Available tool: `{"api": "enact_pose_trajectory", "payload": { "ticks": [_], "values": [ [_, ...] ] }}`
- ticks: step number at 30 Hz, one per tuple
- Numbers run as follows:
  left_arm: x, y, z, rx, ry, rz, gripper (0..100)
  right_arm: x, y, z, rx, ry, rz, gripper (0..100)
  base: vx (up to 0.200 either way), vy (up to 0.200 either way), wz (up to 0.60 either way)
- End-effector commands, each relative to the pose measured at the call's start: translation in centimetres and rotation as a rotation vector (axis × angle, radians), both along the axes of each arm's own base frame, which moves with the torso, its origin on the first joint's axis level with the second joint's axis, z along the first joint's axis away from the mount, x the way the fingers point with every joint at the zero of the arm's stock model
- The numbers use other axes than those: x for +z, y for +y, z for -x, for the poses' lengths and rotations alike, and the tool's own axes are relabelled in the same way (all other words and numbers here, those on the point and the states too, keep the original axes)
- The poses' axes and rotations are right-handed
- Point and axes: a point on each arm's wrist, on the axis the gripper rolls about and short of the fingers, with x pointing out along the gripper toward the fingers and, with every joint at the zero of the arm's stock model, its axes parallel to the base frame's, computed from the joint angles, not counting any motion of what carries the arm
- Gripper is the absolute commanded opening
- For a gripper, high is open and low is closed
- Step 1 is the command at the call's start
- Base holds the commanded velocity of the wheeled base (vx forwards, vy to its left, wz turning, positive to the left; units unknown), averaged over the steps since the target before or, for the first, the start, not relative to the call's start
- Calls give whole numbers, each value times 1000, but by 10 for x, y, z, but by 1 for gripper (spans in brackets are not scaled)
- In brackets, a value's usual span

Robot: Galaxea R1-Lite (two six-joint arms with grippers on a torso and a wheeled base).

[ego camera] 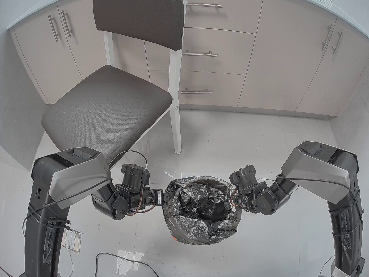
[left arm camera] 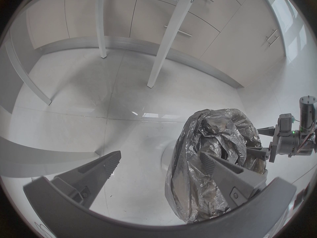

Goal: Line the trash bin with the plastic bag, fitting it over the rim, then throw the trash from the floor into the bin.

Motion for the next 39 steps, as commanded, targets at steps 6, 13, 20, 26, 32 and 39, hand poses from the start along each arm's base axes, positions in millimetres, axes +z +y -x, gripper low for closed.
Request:
{"api": "enact_pose_trajectory", "payload": {
  "ticks": [6, 13, 20, 26, 32, 39],
  "values": [
    [15, -6, 11, -19, -14, -3, 100, 12, 18, 18, 64, -79, -367, 100, 0, 0, 0],
    [37, -27, 40, -94, -43, -15, 100, 14, 17, 17, 75, -121, -387, 100, 0, 0, 0],
    [26, -32, 54, -152, -284, -198, 100, 17, 15, 16, 70, -131, -394, 100, 0, 0, 0],
    [14, -30, 49, -249, -413, -336, 100, 20, 14, 13, 70, -163, -410, 100, 0, 0, 0],
    [11, -32, 49, -320, -442, -429, 100, 22, 11, 10, 63, -179, -414, 100, 0, 0, 0],
    [14, -42, 41, -380, -502, -488, 100, 23, 9, 8, 58, -186, -416, 100, 0, 0, 0]
  ]
}}
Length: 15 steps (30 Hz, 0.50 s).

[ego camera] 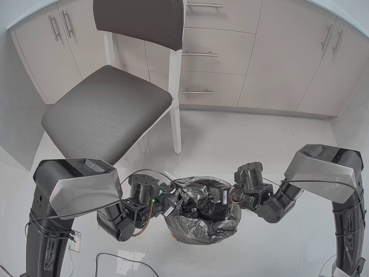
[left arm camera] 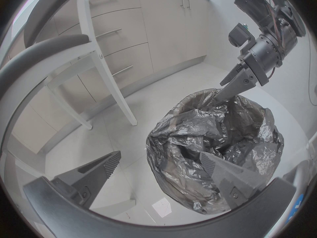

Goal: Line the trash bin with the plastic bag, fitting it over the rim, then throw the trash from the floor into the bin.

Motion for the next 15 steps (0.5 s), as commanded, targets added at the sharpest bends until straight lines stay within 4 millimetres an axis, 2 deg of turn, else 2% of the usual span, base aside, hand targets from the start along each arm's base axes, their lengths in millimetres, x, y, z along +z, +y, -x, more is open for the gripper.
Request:
{"api": "enact_pose_trajectory", "payload": {
  "ticks": [1, 7, 15],
  "values": [
    [0, -7, -9, -7, -31, 12, 100, 1, -1, -1, -3, -4, -2, 100, 0, 0, 0],
    [11, -11, -22, 18, -65, 85, 100, 3, -1, -2, -3, -10, -2, 100, 0, 0, 0],
    [9, -19, -33, -8, -58, 146, 100, 2, -2, -3, -5, -9, 0, 100, 0, 0, 0]
  ]
}}
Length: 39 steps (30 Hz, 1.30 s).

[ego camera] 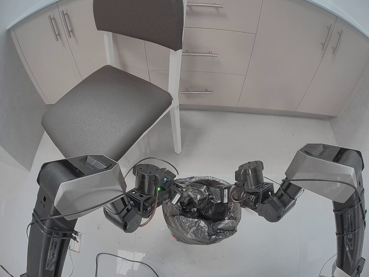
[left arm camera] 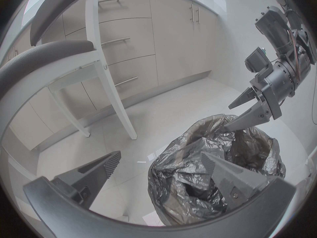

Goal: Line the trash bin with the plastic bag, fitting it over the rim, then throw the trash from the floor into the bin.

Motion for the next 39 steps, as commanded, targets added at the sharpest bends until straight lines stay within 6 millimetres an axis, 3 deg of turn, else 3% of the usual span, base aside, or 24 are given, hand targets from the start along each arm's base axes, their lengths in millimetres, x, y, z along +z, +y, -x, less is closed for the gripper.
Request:
{"api": "enact_pose_trajectory", "payload": {
  "ticks": [1, 6, 16, 29, 39],
  "values": [
    [-7, -5, -7, -6, 1, 7, 100, -1, 0, 0, 0, 1, 1, 100, 0, 0, 0],
    [-12, -9, -9, -7, 83, -38, 100, -1, 0, -1, 1, 1, -1, 100, 0, 0, 0],
    [-20, -26, -42, 23, 65, -25, 100, 0, -2, -2, -5, -7, -5, 100, 0, 0, 0],
    [-42, -29, -51, 58, 102, -63, 100, 0, -5, -4, -12, -21, -14, 100, 0, 0, 0],
    [-38, -32, -60, 67, 155, -97, 100, 0, -5, -5, -13, -23, -14, 100, 0, 0, 0]
  ]
}}
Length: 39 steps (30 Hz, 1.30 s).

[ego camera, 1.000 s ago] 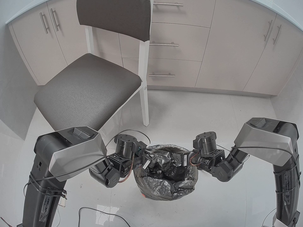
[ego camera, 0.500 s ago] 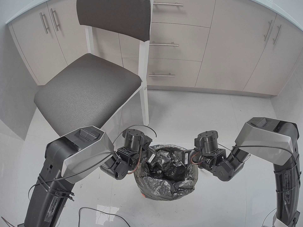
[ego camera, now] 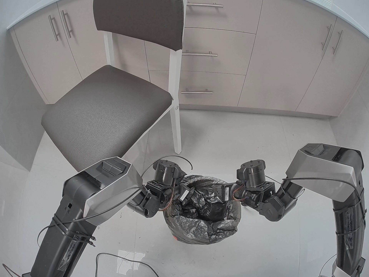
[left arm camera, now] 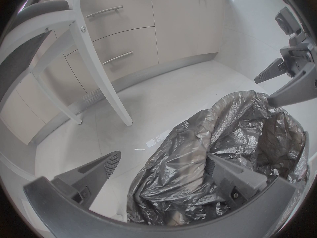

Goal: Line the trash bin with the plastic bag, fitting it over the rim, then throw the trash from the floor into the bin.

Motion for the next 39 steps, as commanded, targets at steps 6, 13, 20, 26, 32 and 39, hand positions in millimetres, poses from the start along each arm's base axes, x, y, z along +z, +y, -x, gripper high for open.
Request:
{"api": "enact_pose_trajectory", "payload": {
  "ticks": [6, 13, 20, 26, 32, 39],
  "values": [
    [7, 1, -14, 36, 60, -26, 100, -1, 0, -1, -1, -1, -1, 100, 0, 0, 0],
    [21, -6, -18, 72, 80, 45, 100, -1, 0, -1, -1, -1, -1, 100, 0, 0, 0],
    [56, -22, 3, 73, 92, 141, 100, -1, -1, -1, 1, -2, 8, 100, 0, 0, 0],
    [108, -27, 40, 33, 79, 189, 100, -1, -1, 0, 3, 0, 14, 100, 0, 0, 0],
    [144, -21, 79, 17, 100, 254, 100, 3, -2, 0, 3, -8, 9, 100, 0, 0, 0],
    [210, 24, 153, -30, 67, 330, 100, -1, -2, -2, 4, -8, 24, 100, 0, 0, 0]
  ]
}}
